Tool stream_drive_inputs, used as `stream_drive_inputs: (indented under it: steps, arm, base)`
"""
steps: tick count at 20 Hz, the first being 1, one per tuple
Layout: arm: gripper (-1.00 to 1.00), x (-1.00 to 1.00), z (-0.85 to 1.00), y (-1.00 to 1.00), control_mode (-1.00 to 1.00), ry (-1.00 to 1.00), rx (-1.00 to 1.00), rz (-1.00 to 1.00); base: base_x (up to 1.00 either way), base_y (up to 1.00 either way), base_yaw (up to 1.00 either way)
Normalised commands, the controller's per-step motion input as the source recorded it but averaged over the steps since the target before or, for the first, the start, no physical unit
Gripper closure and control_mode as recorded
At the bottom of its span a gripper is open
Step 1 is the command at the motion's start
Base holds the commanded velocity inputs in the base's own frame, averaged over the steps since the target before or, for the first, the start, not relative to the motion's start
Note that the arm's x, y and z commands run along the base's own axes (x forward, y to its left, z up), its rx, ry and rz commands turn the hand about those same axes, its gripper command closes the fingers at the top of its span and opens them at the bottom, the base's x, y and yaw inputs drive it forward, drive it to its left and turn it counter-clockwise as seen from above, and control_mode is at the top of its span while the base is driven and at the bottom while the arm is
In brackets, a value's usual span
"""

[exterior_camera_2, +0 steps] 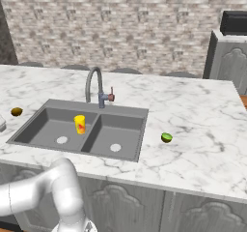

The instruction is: Remove the kiwi and lemon from the sink. Then move the bowl and cup from the counter to the sink for washing.

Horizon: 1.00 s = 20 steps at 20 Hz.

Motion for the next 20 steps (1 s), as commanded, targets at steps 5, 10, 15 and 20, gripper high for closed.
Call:
stream_drive_inputs:
  steps: [5,10,15,20]
  arm:
    - [1.0,-0.15,0.24,-0.31,-1.0,-0.05,0.07,0.0]
    - [1.0,-0.14,0.31,-0.34,-1.0,0.02,0.19,0.0]
    - [1.0,-0.09,0.32,-0.3,-1.0,0.04,0.17,0.0]
    - [1.0,-0.1,0.26,-0.3,-1.0,0.04,0.04,0.0]
  base:
    - [0.0,0.0,0.0]
    - [0.0,0.0,0.0]
    - [0.0,0.0,0.0]
    - [0.0,0.0,0.0]
